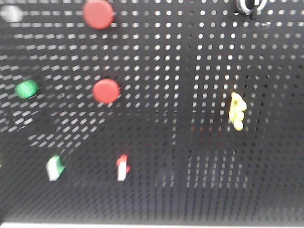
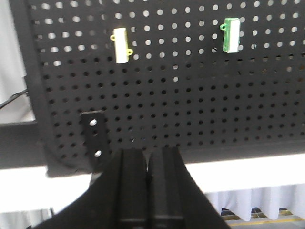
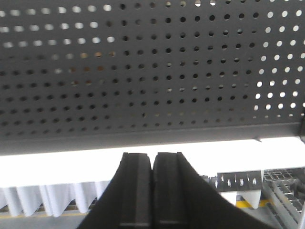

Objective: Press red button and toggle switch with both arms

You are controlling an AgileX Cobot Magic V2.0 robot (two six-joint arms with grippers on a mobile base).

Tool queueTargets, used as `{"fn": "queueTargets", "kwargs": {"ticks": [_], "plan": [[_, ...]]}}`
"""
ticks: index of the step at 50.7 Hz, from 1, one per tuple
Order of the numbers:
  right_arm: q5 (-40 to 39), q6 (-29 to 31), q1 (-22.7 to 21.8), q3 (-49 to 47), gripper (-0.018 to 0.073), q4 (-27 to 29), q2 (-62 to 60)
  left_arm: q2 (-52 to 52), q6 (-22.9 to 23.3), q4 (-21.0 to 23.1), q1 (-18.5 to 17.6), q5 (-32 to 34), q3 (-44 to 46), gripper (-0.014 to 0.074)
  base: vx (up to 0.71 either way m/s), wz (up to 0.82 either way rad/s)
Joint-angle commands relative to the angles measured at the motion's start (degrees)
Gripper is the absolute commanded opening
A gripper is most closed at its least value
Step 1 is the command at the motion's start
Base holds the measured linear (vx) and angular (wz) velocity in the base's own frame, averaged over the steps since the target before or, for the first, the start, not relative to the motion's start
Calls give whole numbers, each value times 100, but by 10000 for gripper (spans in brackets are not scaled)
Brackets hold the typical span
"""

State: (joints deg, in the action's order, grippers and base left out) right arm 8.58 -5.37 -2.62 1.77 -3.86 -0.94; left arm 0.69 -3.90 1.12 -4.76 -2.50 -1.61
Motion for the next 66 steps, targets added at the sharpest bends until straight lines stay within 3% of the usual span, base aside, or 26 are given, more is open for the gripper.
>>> {"fn": "queueTargets", "kwargs": {"ticks": [1, 46, 51, 57, 60, 63, 66], "plan": [[-472, 32, -43, 64, -3, -42, -65, 93, 33, 9, 6, 447, -191, 1, 15, -9], [-694, 17, -43, 64, -3, -13, -65, 93, 33, 9, 6, 467, -186, 1, 3, -2], [-1215, 9, -43, 64, -3, 53, -65, 93, 33, 9, 6, 898, -121, 1, 0, 0], [-2353, -18, -38, -83, -3, 147, -65, 93, 124, 14, 6, 2152, -119, 1, 0, 0], [-2524, -169, -38, -318, -3, 293, -65, 93, 312, 20, 6, 2682, -31, 1, 0, 0], [-2373, -238, -38, -732, -3, 293, -29, 79, 516, 20, 6, 2731, 266, 1, 0, 0], [-2049, -253, -38, -1188, -3, 222, 74, -13, 683, 15, 6, 2313, 667, 1, 0, 0]]}}
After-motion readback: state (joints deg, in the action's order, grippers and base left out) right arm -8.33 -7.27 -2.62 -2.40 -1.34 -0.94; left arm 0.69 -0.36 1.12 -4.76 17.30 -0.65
